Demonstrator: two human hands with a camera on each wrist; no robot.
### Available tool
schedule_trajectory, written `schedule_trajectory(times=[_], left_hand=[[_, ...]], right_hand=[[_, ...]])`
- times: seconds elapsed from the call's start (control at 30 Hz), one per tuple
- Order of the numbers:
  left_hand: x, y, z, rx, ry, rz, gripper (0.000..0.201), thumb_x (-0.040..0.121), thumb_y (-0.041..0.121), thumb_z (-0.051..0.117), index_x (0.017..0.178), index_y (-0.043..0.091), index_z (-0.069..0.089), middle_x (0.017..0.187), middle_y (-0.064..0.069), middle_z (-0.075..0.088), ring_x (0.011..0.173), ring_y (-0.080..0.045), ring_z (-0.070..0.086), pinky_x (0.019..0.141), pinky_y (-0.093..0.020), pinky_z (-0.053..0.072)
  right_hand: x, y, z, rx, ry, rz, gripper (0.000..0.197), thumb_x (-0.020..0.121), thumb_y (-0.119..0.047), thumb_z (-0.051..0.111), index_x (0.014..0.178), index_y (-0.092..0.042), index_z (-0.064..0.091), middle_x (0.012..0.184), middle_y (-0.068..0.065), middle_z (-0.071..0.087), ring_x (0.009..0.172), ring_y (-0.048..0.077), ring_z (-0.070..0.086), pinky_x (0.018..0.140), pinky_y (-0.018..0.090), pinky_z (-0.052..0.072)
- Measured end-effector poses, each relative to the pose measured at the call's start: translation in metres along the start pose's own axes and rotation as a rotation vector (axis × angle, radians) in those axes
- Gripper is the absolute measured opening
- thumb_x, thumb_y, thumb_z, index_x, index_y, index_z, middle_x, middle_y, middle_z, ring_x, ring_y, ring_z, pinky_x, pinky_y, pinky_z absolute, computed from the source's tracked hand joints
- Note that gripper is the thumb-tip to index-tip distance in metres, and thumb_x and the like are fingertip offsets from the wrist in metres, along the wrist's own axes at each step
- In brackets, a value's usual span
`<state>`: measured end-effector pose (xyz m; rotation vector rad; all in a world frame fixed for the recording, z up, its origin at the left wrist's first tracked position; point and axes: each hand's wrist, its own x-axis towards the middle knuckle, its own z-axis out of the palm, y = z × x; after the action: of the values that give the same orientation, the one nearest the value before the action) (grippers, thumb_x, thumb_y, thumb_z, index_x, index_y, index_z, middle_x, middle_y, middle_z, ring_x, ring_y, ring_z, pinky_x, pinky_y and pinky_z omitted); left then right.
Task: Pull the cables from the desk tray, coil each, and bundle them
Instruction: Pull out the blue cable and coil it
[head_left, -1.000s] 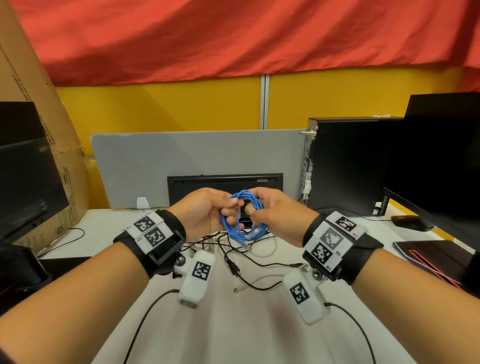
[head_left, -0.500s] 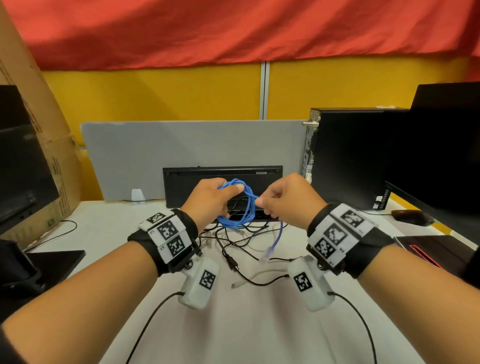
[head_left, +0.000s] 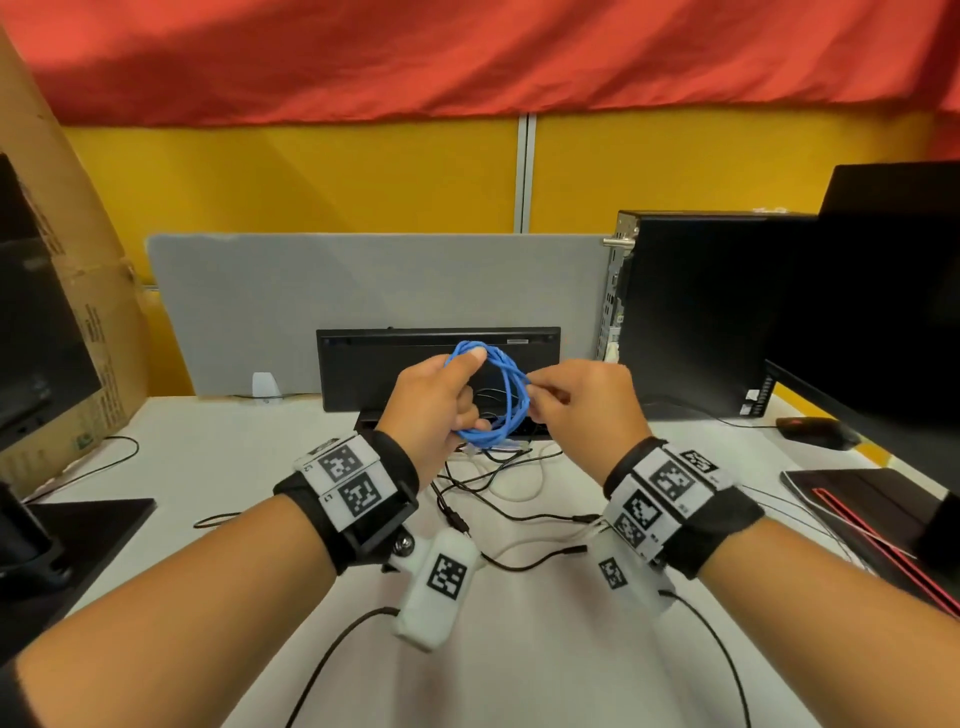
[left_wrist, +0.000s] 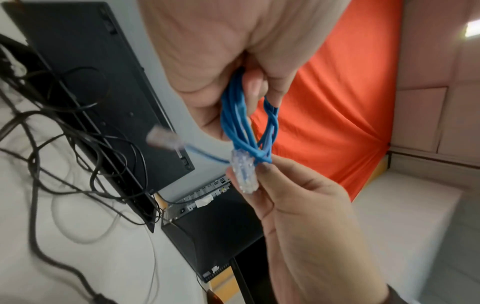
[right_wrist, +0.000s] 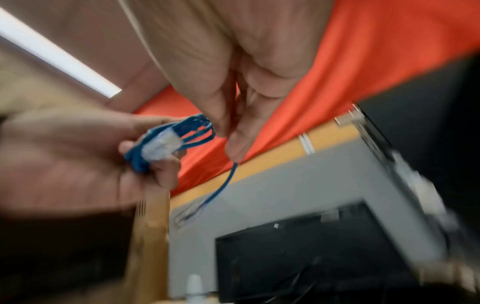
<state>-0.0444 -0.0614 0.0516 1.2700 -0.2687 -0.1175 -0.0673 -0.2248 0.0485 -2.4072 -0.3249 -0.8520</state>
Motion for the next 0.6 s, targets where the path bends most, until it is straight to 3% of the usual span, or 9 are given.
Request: schedule_trajectory(times=[0.1, 0.17, 0.27, 0.33, 0.47, 0.6], left_hand=[[-0.002, -0.003, 0.003, -0.044, 0.004, -0.015, 0.018, 0.099, 0.026, 0.052, 0.1, 0.01, 0.059, 0.056, 0.002, 0.028, 0.046, -0.01, 0.027, 0.053, -0.026, 0.04], [-0.002, -0.006, 0.004, -0.071, 0.004, -0.03, 0.02, 0.099, 0.026, 0.052, 0.104, 0.009, 0.059, 0.056, 0.002, 0.029, 0.046, -0.01, 0.027, 0.056, -0.027, 0.036], [-0.001, -0.007, 0.005, -0.118, 0.013, -0.038, 0.023, 0.099, 0.026, 0.051, 0.109, 0.007, 0.06, 0.055, 0.003, 0.028, 0.046, -0.01, 0.026, 0.058, -0.028, 0.032], [0.0, -0.007, 0.006, -0.113, 0.018, -0.032, 0.025, 0.099, 0.026, 0.051, 0.113, 0.007, 0.061, 0.053, 0.004, 0.029, 0.045, -0.009, 0.027, 0.057, -0.028, 0.032], [0.002, -0.006, 0.007, -0.073, 0.054, 0.0, 0.027, 0.099, 0.027, 0.052, 0.114, 0.006, 0.062, 0.053, 0.004, 0.03, 0.045, -0.009, 0.029, 0.055, -0.027, 0.034], [0.002, -0.008, 0.005, -0.054, 0.055, 0.001, 0.031, 0.099, 0.028, 0.051, 0.116, 0.004, 0.06, 0.054, 0.004, 0.031, 0.045, -0.009, 0.029, 0.054, -0.026, 0.037]], right_hand=[[-0.004, 0.002, 0.008, 0.517, 0.083, 0.281, 0.013, 0.087, -0.008, 0.068, 0.089, -0.014, 0.079, 0.075, -0.001, 0.075, 0.071, 0.013, 0.072, 0.07, 0.027, 0.06], [-0.005, 0.001, 0.011, 0.705, 0.086, 0.404, 0.01, 0.086, -0.006, 0.069, 0.088, -0.011, 0.078, 0.079, 0.003, 0.076, 0.075, 0.017, 0.074, 0.072, 0.03, 0.061], [-0.005, -0.006, 0.008, 0.906, 0.063, 0.516, 0.008, 0.084, -0.002, 0.07, 0.088, -0.002, 0.077, 0.078, 0.008, 0.076, 0.073, 0.019, 0.074, 0.067, 0.026, 0.059], [-0.006, -0.01, 0.005, 0.998, 0.034, 0.582, 0.01, 0.087, -0.001, 0.066, 0.09, 0.002, 0.075, 0.079, 0.012, 0.076, 0.076, 0.023, 0.074, 0.066, 0.026, 0.059], [-0.005, -0.015, -0.003, 1.233, -0.008, 0.698, 0.017, 0.092, -0.001, 0.054, 0.099, 0.008, 0.068, 0.092, 0.022, 0.073, 0.086, 0.034, 0.072, 0.074, 0.037, 0.061], [-0.008, -0.02, -0.004, 1.014, -0.067, 0.573, 0.015, 0.083, -0.01, 0.072, 0.094, 0.0, 0.072, 0.085, 0.014, 0.073, 0.08, 0.024, 0.072, 0.074, 0.032, 0.061]])
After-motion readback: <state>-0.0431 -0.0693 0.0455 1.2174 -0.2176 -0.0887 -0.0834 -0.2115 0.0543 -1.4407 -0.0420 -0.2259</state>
